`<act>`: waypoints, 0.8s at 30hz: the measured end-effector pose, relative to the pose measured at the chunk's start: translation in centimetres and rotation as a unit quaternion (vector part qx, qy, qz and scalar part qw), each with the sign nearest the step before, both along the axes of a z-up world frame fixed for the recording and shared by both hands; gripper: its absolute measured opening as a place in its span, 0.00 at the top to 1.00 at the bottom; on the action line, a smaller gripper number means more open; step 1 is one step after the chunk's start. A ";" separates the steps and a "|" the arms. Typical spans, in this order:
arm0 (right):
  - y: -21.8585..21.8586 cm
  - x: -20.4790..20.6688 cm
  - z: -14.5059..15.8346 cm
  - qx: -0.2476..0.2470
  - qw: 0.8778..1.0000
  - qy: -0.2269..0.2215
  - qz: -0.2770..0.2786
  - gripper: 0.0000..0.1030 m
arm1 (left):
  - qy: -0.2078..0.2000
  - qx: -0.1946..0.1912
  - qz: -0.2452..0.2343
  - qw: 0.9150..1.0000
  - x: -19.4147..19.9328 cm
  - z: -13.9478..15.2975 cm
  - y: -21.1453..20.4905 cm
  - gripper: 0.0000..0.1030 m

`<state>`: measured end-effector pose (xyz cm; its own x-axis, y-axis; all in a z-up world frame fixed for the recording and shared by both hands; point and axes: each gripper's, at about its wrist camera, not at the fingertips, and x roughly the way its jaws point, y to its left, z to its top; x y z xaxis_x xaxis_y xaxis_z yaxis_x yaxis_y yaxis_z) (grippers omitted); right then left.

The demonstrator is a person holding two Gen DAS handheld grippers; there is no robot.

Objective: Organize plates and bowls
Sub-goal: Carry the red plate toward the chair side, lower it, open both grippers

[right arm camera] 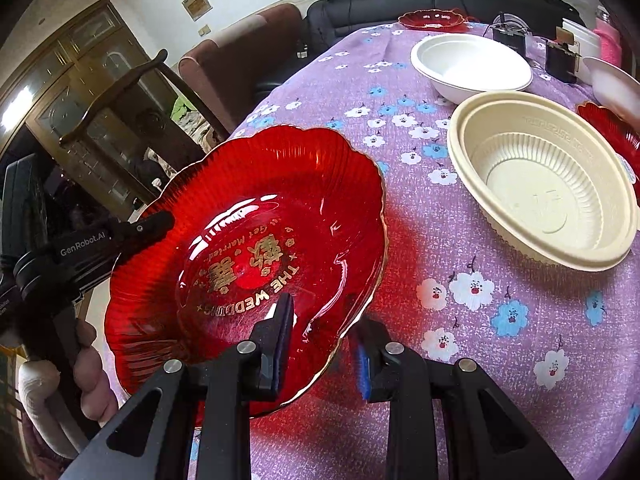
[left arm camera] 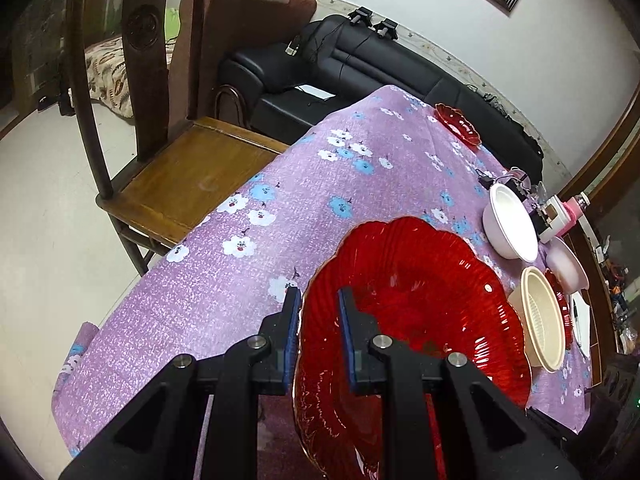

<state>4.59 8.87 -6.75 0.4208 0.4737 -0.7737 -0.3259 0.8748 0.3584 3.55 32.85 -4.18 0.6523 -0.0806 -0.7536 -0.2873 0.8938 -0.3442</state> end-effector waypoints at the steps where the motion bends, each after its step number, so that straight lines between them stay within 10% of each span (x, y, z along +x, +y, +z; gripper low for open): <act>1: 0.1 0.1 -0.2 -0.001 1.000 0.002 0.001 0.71 | 0.002 0.002 0.001 1.000 0.1 -0.1 0.0 0.83; 13: 1.1 0.1 -0.4 -0.016 1.000 -0.011 0.004 0.70 | 0.006 0.006 0.025 1.000 0.1 -0.3 0.9 0.82; 24: -0.5 -1.9 1.7 -0.002 0.999 -0.054 0.007 0.44 | -0.046 0.029 0.055 0.997 -3.7 4.0 0.0 0.34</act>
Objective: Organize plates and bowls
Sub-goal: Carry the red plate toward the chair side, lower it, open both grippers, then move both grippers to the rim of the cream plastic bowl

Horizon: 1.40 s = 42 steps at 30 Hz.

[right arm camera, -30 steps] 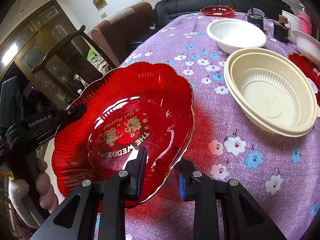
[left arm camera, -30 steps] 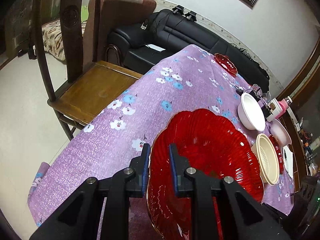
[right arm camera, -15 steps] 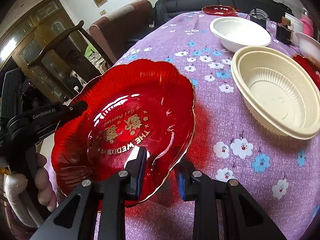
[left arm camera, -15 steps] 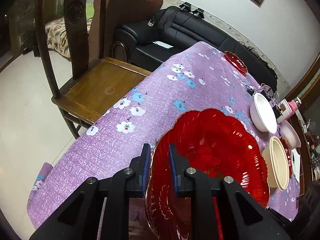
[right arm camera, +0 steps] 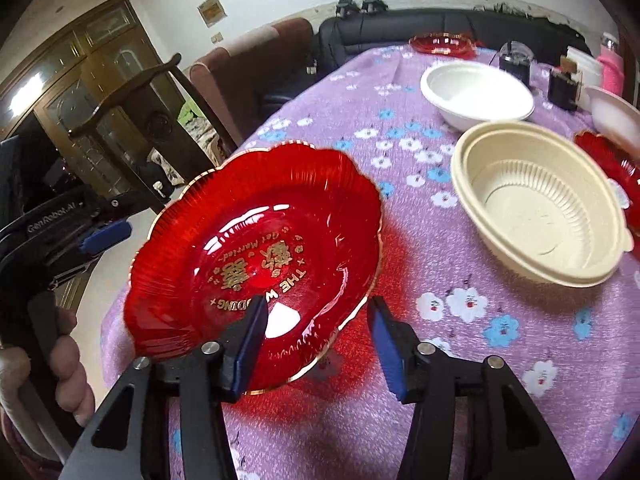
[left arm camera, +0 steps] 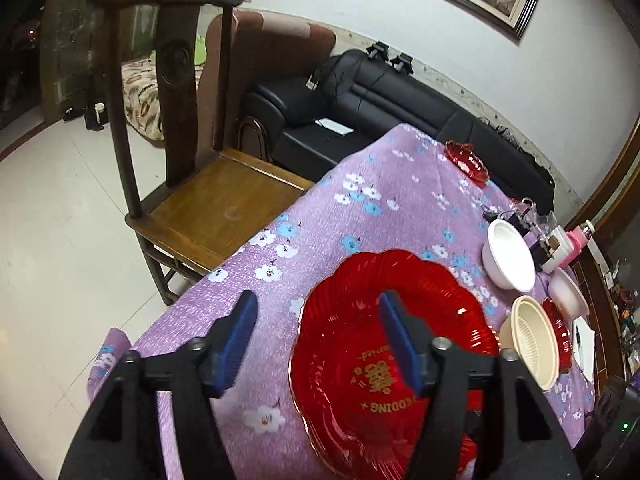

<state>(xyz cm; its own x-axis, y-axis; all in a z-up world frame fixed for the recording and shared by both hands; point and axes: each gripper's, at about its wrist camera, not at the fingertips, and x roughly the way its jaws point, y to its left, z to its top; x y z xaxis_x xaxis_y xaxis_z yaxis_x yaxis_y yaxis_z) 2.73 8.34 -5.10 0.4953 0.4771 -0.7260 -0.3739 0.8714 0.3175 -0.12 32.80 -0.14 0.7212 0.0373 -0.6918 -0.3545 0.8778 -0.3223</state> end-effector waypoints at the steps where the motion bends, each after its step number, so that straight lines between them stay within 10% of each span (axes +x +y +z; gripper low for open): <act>1: -0.4 -0.3 0.2 0.004 1.000 -0.004 -0.001 0.43 | -0.005 0.002 0.001 1.000 -0.4 0.3 -0.2 0.33; 13: -8.5 -2.5 3.9 0.020 0.992 -0.090 -0.091 0.29 | -0.056 0.040 -0.038 0.997 -2.9 3.7 -7.1 0.06; 22: -15.7 -5.3 7.1 -0.064 0.939 -0.233 -0.243 0.01 | -0.051 0.040 -0.135 0.989 -2.5 4.2 -15.1 0.06; 42: -23.3 -3.5 4.2 -0.030 0.951 -0.125 -0.281 0.01 | 0.010 0.078 -0.189 0.979 -0.2 2.2 -22.4 0.06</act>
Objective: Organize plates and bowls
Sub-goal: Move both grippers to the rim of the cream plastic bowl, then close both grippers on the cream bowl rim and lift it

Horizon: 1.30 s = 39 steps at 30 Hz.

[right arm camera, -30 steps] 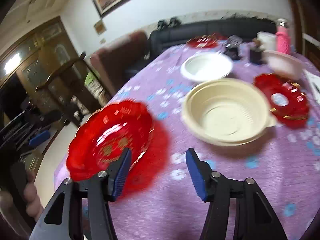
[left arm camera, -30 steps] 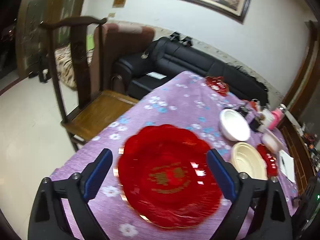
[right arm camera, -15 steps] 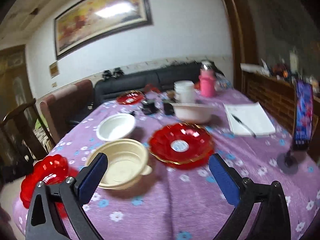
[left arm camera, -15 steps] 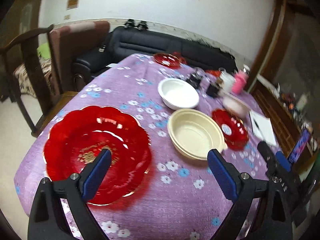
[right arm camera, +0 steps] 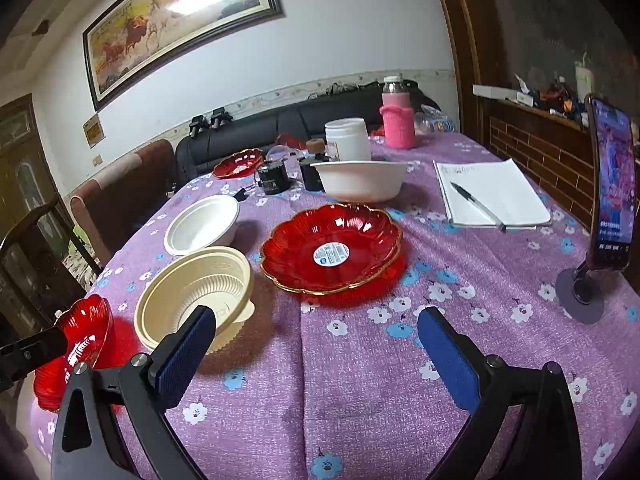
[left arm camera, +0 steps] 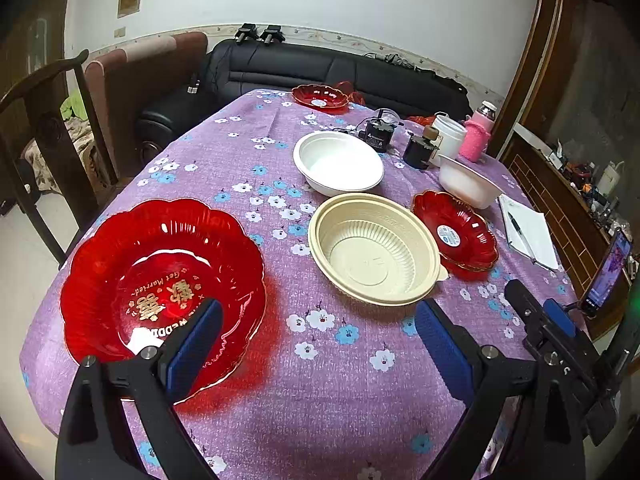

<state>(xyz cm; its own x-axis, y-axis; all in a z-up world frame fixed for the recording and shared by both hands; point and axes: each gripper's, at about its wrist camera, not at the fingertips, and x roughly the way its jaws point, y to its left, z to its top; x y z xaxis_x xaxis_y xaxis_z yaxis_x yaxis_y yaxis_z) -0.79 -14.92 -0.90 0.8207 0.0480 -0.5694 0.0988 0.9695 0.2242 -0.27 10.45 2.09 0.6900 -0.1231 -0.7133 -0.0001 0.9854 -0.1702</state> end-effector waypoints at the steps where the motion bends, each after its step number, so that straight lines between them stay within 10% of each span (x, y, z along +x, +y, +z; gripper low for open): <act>1: -0.2 0.1 -0.1 0.003 1.000 0.001 -0.002 0.01 | 0.000 0.004 0.001 1.000 0.1 -0.1 -0.1 0.06; 19: -1.1 3.9 -2.0 0.089 0.993 0.064 0.040 0.01 | 0.001 0.108 0.013 0.994 3.3 -1.2 -1.2 0.06; 32: 3.5 7.4 -2.6 0.129 0.983 0.076 0.111 0.00 | 0.006 0.110 0.019 0.994 5.4 -1.2 -0.4 0.06; 39: 4.8 8.0 -3.3 0.118 0.983 0.064 0.125 0.04 | 0.022 0.051 0.015 0.998 8.8 -0.6 1.1 0.06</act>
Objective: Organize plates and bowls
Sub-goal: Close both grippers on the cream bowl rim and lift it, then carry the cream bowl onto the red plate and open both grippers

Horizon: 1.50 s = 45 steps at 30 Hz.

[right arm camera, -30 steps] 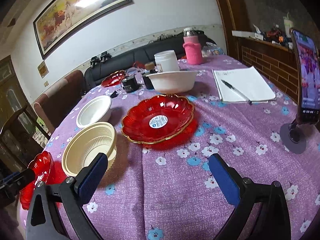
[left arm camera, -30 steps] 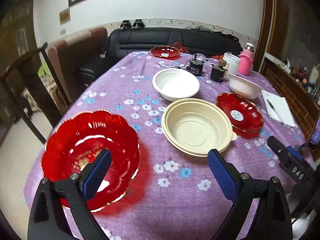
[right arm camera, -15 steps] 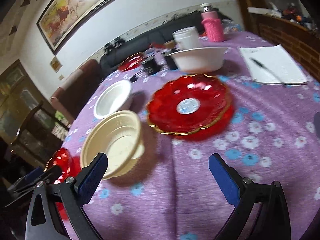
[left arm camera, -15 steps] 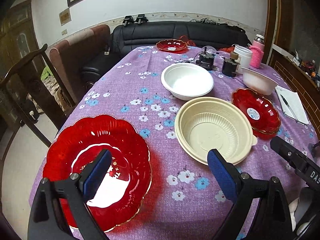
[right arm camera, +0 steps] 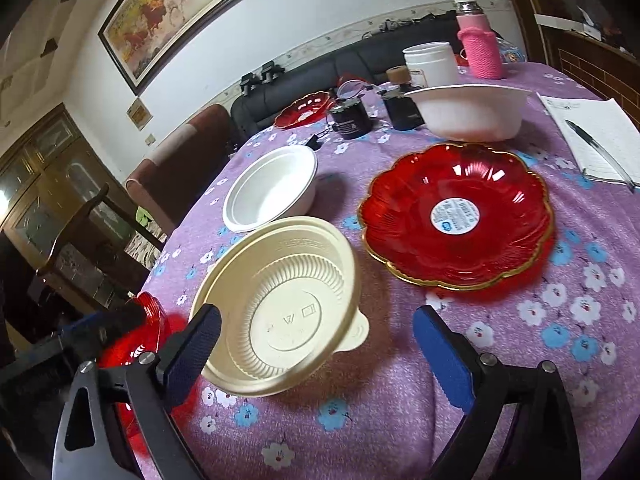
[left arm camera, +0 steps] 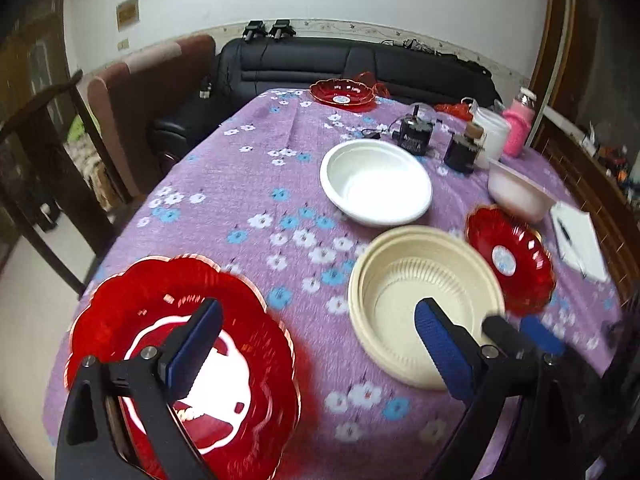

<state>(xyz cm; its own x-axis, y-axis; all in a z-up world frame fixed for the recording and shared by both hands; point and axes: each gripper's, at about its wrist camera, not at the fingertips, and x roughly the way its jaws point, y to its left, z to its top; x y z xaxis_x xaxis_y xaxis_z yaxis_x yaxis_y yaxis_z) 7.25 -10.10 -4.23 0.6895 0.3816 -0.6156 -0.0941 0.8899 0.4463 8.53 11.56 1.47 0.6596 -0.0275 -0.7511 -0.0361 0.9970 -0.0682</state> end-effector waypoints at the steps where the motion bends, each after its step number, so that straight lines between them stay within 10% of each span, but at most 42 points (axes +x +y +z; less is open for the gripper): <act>1: -0.1 0.1 -0.1 0.001 1.000 0.000 0.000 0.04 | 0.001 -0.003 -0.002 1.000 0.6 0.1 0.0 0.07; 15: -2.1 1.8 -2.4 0.047 0.998 0.047 -0.006 0.31 | 0.095 0.021 -0.034 0.995 9.2 -4.5 -2.7 0.10; 23: -1.8 2.2 -2.8 0.039 0.998 0.053 -0.001 0.31 | 0.166 -0.004 -0.050 0.985 10.1 -7.7 -3.5 0.61; 32: -1.3 2.1 -3.0 0.044 0.998 0.049 0.015 0.62 | 0.157 -0.004 -0.053 0.986 8.9 -7.3 -4.3 0.77; 45: -1.7 1.6 -2.8 0.042 0.998 0.040 0.010 0.73 | 0.128 -0.015 -0.053 0.990 6.3 -5.6 -4.6 0.80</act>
